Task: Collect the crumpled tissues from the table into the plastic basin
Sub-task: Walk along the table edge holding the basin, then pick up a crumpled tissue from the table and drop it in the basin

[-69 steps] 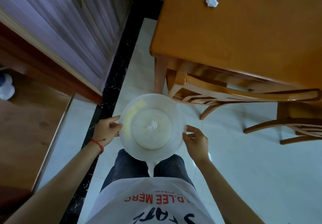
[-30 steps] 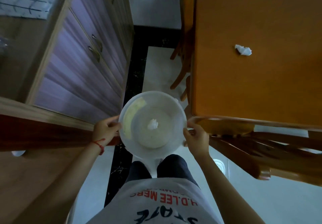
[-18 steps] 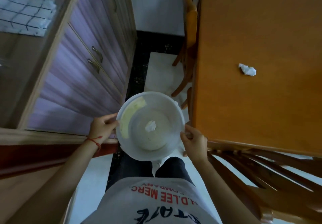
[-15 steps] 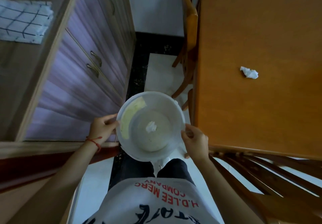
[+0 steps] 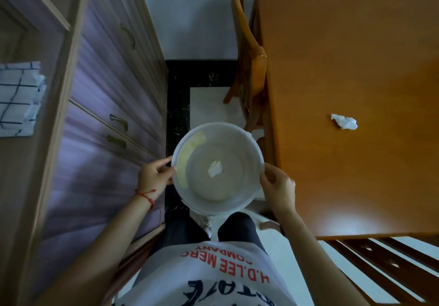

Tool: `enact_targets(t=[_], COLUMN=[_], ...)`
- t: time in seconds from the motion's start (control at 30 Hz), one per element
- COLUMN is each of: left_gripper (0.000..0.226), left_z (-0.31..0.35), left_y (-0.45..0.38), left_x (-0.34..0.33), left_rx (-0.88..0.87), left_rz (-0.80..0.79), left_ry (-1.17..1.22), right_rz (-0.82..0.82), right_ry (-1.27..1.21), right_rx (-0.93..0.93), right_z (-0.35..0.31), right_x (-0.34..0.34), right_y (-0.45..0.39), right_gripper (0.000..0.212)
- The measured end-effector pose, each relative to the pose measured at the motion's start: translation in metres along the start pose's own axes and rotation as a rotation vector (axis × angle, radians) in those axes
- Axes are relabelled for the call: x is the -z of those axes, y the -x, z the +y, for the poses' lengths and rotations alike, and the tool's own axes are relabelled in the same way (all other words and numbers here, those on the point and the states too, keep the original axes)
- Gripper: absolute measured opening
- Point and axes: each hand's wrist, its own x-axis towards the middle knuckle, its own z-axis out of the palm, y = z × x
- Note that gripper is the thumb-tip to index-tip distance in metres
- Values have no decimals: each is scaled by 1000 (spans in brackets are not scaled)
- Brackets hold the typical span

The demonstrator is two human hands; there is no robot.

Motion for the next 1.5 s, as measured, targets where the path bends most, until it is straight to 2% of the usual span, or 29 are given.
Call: enact_targets(t=[0.23,0.8,0.93,1.1,1.23,1.5], left_gripper=[38,38,38,37,38,39], left_z=[21,53,54,59,62,63], left_y=[-33,-49,-53,-52,-48,-47], left_x=[-10,-35,-33,-39,-43,-44], left_rx=[-16,16,15,22,21,30], left_rz=[-81,-25,-25,-39,-7,3], left_ry=[26,68,68,60,57,36], right_rz=[80,159,267,466,522,397], right_ry=[-6,-72,-86,23,131,180], right_rx=[-10,79,101,84,87,-58], right_z=[-14,-19,-12,5,23,42], right_x=[1,35,52,88,107,118], right_y=[-24,-62,-76,-107,-134,-159], right_gripper=[21,17,22,28,28,33])
